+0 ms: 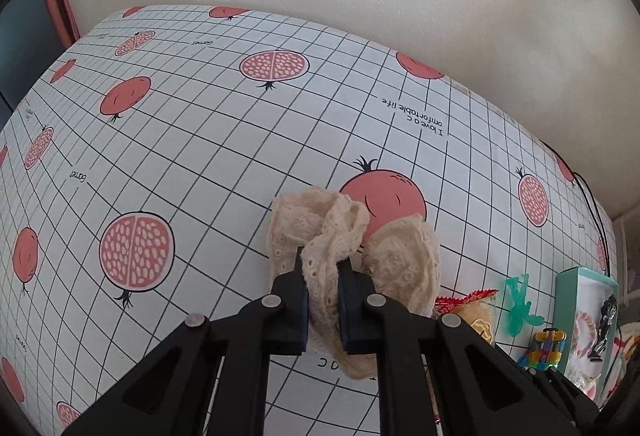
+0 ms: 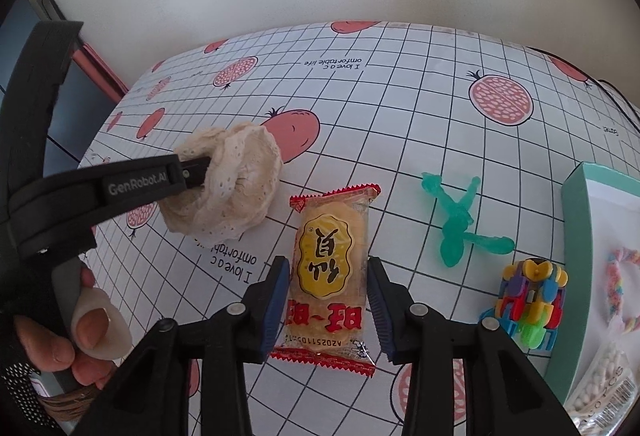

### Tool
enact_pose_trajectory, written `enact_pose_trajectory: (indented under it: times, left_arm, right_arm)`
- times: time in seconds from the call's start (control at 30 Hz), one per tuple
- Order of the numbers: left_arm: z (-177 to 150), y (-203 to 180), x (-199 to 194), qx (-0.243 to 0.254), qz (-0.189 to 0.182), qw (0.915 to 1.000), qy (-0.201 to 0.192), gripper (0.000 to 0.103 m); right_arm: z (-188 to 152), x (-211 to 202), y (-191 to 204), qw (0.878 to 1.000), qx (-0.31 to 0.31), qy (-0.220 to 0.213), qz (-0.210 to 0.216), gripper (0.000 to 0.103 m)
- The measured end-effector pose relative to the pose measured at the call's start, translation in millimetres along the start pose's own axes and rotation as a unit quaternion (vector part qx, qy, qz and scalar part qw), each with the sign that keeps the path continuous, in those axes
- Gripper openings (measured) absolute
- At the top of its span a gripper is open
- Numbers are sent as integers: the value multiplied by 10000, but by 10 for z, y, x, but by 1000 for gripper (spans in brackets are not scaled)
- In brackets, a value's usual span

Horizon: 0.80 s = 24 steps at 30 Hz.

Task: Organize objects
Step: 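Lift the lace scrunchie and snack packet and carry both over the tray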

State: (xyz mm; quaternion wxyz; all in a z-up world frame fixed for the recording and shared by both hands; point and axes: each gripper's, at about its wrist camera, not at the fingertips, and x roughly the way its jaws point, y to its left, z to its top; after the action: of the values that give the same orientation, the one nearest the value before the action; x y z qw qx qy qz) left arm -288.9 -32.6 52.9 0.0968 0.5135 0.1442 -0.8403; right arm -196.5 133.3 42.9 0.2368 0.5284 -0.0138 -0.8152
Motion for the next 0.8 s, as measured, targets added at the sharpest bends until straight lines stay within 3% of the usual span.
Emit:
enact_pose_trajectory:
  times: [0.3, 0.4, 0.8]
  left_arm:
    - [56, 18, -119, -32, -74, 9999, -142, 11]
    - [55, 19, -124, -38, -83, 9999, -142, 11]
    - [113, 18, -318, -18, -188, 9990, -408, 11]
  right_arm:
    - [-21, 82, 97, 9997, -171, 75, -162, 45]
    - [-23, 88, 100, 9996, -177, 64, -188, 40]
    - [38, -98, 106, 9996, -217, -153, 15, 37]
